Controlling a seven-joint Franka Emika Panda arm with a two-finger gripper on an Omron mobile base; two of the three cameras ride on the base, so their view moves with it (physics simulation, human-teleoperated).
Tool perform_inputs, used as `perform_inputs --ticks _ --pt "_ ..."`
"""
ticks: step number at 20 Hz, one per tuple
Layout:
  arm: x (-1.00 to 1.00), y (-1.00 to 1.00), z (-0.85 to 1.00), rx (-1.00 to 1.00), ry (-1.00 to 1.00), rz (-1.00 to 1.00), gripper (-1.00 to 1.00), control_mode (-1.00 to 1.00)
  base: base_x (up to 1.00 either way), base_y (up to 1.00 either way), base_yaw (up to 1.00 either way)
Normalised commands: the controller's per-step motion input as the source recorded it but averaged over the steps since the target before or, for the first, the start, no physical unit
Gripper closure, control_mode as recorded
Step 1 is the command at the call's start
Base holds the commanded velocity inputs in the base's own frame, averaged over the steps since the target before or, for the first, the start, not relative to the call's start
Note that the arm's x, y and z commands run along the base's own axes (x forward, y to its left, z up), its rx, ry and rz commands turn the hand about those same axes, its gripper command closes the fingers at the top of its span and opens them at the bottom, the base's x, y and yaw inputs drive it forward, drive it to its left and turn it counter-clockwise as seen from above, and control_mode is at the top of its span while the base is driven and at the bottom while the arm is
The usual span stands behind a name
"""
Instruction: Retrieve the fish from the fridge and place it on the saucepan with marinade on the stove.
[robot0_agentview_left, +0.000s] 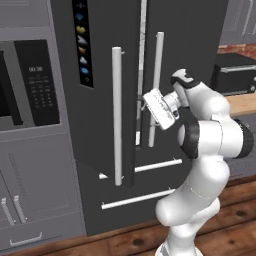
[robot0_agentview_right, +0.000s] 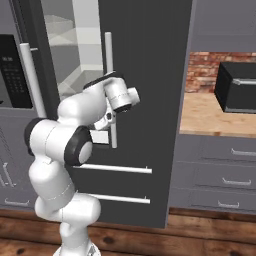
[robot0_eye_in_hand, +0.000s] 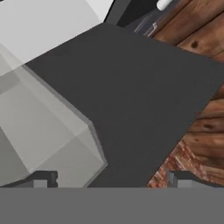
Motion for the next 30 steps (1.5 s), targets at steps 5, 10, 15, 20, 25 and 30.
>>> perform_inputs --ticks 5,10,15,20,25,30 --pt "0.04 0.12 -0.30 0.32 -0.16 0.01 -1.00 -1.00 0.00 0.00 0.00" --pt "0.05 -0.01 -0.29 0.39 -0.20 0.00 -1.00 -1.00 0.00 0.00 0.00" --pt "0.03 -0.07 -0.08 0.35 -0.19 -0.01 -1.00 -1.00 0.00 0.00 0.00" --pt "0.32 -0.06 0.25 0.21 -0.11 -0.03 -1.00 -1.00 0.00 0.00 0.00" --pt "0.20 -0.12 0.47 0.08 -0.04 0.02 -1.00 -1.00 0.00 0.00 0.00" --pt "0.20 -0.03 0.13 -0.01 0.01 0.14 -1.00 -1.00 0.00 0.00 0.00"
